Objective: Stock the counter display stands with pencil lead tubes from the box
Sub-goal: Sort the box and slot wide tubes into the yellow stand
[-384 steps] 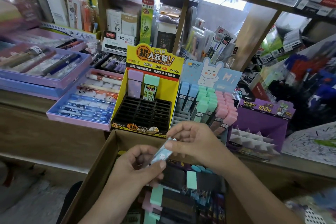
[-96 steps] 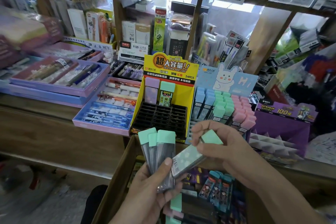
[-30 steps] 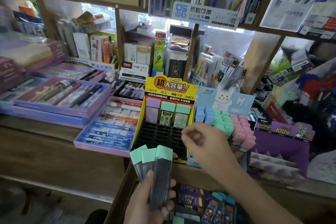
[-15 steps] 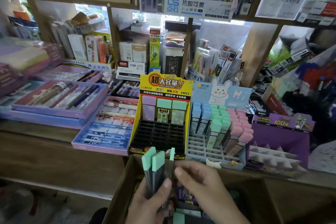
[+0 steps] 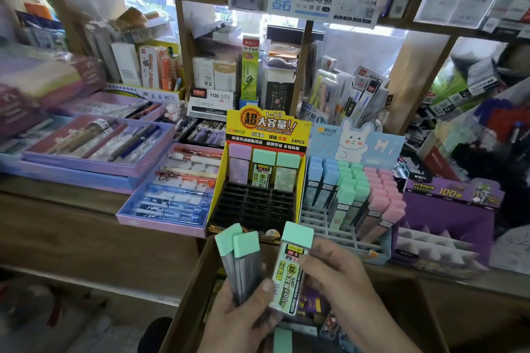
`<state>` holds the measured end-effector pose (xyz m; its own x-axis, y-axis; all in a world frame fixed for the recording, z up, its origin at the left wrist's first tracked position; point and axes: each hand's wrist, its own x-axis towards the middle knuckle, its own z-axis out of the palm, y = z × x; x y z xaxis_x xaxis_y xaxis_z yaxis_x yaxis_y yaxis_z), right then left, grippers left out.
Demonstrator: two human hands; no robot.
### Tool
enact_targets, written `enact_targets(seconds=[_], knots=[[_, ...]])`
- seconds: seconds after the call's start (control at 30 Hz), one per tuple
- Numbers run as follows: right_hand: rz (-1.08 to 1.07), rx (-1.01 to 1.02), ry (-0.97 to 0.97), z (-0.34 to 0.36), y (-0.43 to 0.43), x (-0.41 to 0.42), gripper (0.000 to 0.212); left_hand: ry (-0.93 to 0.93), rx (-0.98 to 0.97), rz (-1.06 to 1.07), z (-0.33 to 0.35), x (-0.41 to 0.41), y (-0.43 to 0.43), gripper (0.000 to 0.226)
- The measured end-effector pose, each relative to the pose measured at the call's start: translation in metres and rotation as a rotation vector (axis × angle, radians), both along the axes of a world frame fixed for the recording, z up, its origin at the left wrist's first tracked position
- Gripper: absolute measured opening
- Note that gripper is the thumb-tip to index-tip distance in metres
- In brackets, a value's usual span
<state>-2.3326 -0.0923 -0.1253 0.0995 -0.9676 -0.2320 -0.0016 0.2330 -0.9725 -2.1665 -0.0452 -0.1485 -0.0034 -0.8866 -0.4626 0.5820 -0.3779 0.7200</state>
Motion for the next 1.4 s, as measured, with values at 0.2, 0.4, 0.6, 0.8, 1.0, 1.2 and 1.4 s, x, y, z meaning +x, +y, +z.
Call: enact_targets(seconds=[0.2, 0.4, 0.6, 0.8, 1.0, 1.2, 1.4], knots=[[0.055, -0.187, 0.101, 0.025, -0.009, -0.015, 0.036, 0.090, 0.023, 0.037, 0.008, 0.007, 0.003, 0.021], [0.035, -0.427, 0.214, 0.061, -0.042, -0.018, 0.011, 0.198, 0.090, 0.042, 0.018, 0.010, -0.003, 0.032], [0.003, -0.535, 0.352, 0.083, -0.082, 0.001, 0.013, 0.272, 0.133, 0.027, 0.023, 0.014, -0.002, 0.031], [0.000, -0.604, 0.506, 0.092, -0.115, 0.026, 0.013, 0.298, 0.179, 0.042, 0.030, 0.013, -0.008, 0.030], [0.010, -0.629, 0.600, 0.084, -0.136, 0.043, 0.012, 0.314, 0.229, 0.024, 0.033, 0.015, -0.009, 0.028], [0.000, -0.645, 0.656, 0.078, -0.142, 0.049, 0.011, 0.307, 0.248, 0.019, 0.029, 0.018, -0.010, 0.028], [0.018, -0.633, 0.669, 0.072, -0.142, 0.048, 0.013, 0.290, 0.246, -0.003, 0.028, 0.020, -0.011, 0.026]])
